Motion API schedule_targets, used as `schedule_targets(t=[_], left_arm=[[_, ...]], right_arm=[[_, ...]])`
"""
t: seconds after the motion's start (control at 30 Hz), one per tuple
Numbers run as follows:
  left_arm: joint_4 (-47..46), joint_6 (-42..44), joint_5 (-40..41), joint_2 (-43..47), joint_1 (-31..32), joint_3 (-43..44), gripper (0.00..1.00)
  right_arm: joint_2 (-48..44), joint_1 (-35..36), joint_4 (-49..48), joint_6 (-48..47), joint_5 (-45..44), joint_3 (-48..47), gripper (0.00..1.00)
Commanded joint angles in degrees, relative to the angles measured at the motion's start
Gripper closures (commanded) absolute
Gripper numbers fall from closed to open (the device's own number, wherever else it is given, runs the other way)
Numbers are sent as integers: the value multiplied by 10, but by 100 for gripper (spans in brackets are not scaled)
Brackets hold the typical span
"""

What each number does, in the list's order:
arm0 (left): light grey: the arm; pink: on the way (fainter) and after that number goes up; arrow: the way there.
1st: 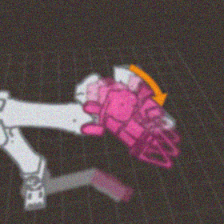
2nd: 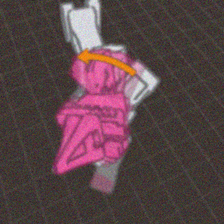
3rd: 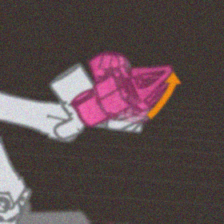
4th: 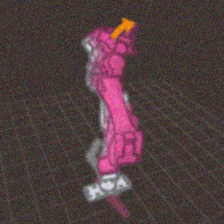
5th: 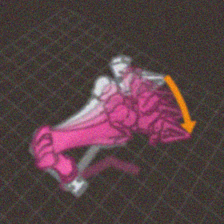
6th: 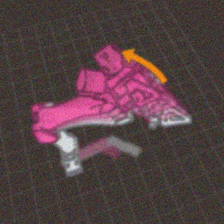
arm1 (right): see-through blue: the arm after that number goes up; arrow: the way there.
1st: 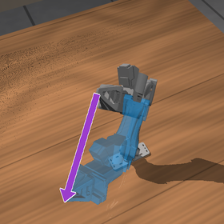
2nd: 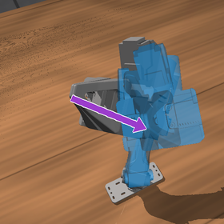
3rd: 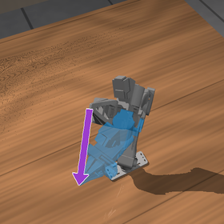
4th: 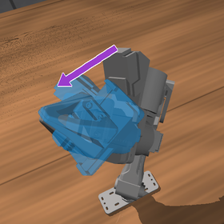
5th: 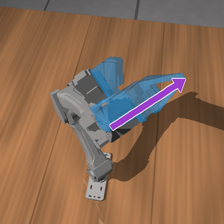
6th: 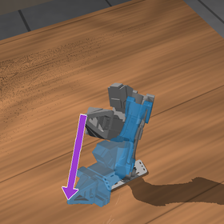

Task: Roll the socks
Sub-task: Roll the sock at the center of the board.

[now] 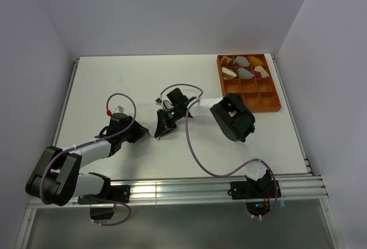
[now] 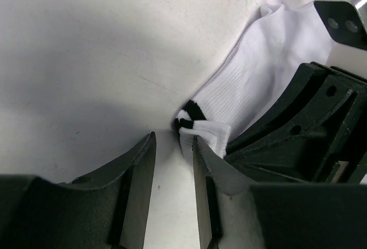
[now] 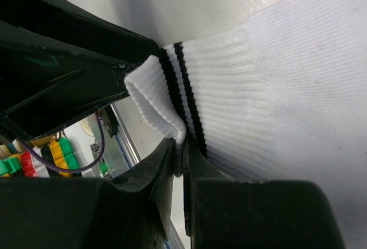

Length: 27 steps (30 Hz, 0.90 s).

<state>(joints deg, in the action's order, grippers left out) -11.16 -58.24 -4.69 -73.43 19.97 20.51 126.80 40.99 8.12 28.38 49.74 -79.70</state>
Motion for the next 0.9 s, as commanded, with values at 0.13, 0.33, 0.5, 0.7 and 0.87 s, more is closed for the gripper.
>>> schedule_targets(t=[0.13,0.33,0.5,0.7,0.87], left_arm=[[-67,-20,-25,-8,2,-20,59],[-81,-33,-26,-1,2,-35,53],[-84,-43,-16,29,2,-54,51],[-91,-46,-14,21,2,-57,54],[-131,-56,-22,-4,2,-64,54]], right_arm=[[26,1,24,-10,-32,-6,100],[26,1,23,-7,-29,-6,100],[25,-1,17,-3,-26,-3,100],[25,-3,15,1,-25,-2,100],[25,-3,17,-1,-23,-3,100]])
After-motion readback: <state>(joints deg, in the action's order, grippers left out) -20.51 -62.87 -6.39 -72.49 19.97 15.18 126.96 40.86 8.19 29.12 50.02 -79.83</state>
